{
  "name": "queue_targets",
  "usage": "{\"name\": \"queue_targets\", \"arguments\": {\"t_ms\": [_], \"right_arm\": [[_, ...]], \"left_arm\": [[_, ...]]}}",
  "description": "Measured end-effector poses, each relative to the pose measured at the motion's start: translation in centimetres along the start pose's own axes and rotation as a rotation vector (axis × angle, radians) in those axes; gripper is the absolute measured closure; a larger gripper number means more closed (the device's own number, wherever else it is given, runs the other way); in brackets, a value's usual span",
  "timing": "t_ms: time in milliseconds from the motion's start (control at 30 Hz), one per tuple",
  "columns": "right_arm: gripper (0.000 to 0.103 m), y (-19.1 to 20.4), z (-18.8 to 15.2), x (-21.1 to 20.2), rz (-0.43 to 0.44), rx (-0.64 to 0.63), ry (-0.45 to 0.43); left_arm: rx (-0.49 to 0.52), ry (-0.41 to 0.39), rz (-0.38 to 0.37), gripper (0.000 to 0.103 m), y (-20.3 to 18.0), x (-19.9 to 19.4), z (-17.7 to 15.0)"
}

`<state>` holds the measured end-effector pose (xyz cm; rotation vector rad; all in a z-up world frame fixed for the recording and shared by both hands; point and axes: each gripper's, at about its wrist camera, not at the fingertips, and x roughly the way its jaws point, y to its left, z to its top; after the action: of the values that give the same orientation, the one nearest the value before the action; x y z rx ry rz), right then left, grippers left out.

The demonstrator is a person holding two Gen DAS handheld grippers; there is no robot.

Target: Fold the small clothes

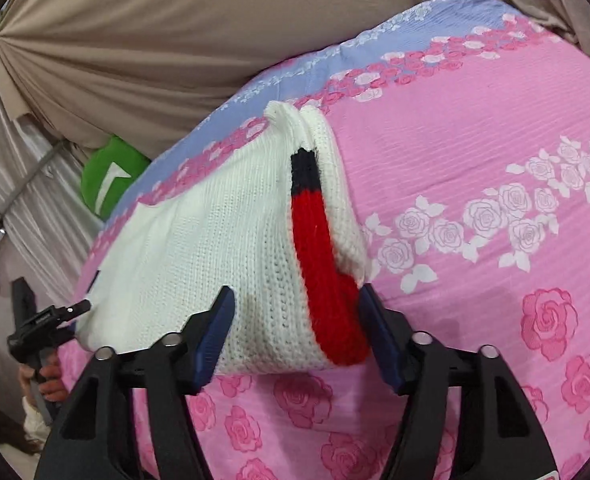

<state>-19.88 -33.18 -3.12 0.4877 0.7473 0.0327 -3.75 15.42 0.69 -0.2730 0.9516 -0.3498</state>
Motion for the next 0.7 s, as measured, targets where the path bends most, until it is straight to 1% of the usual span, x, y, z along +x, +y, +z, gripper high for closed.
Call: {"name": "queue_targets", "arguments": {"t_ms": [33,67,100,167,233,300,333,400,500,533,567,600,633,667,700], "right_arm": [[0.076,0.3,0.0,0.0,-0.03,-0.013,-0.011],[0.09,0.6,0.1,-0.1,-0.045,-0.018,-0.02],[0.094,0.6,0.3,-0.4,-0.035,-0.012,-0.025],[0.095,0.5,0.4,-1.9,0.006,0.006,-0.066],[0.095,0.6,0.2,-3.8,0.044,-0.003,-0.1],[0.095,0.8,-0.3,-5.4,0.07,-0.01,-0.104],[0.095,0.7,-0.9,-6.0,0.065,-0.019,-0.095],[0.096,0.3,-2.3,-6.3,0.016,-0.039,-0.051],[0.096,-1.0,-4.2,-5.1,-0.036,-0.02,0.023],[0.096,-1.7,-4.7,-4.3,-0.043,-0.012,0.056],[0.095,-2.1,-4.8,-3.9,-0.043,-0.004,0.068],[0.094,-2.1,-4.6,-4.0,-0.037,0.002,0.066],[0.092,-2.1,-4.3,-4.2,-0.036,0.002,0.065],[0.089,-1.8,-3.7,-4.6,-0.04,-0.001,0.048],[0.085,-1.3,-3.0,-5.4,-0.058,-0.011,0.01]], "left_arm": [[0.0,-0.007,0.013,0.078,-0.1,-0.4,-0.1],[-0.004,-0.012,0.013,0.083,-0.1,-0.6,-0.2],[-0.004,-0.017,0.01,0.093,-0.1,-1.0,-0.1],[0.001,-0.033,0.006,0.094,-0.1,-2.4,-0.3],[0.014,-0.051,-0.001,0.095,-0.1,-4.1,-0.8],[0.019,-0.051,-0.008,0.095,0.1,-5.6,-1.4],[0.021,-0.044,0.001,0.095,0.3,-6.3,-1.9],[0.019,-0.024,0.031,0.095,1.0,-6.7,-2.8],[-0.017,0.052,0.075,0.095,2.9,-5.3,-4.7],[-0.025,0.083,0.086,0.095,3.4,-4.3,-5.2],[-0.028,0.103,0.093,0.095,3.4,-3.6,-5.6],[-0.029,0.102,0.099,0.094,3.4,-3.3,-5.8],[-0.027,0.084,0.092,0.091,3.2,-3.6,-5.6],[-0.028,0.065,0.071,0.089,2.9,-4.2,-5.2],[-0.032,0.045,0.055,0.087,2.7,-4.8,-4.8]]}}
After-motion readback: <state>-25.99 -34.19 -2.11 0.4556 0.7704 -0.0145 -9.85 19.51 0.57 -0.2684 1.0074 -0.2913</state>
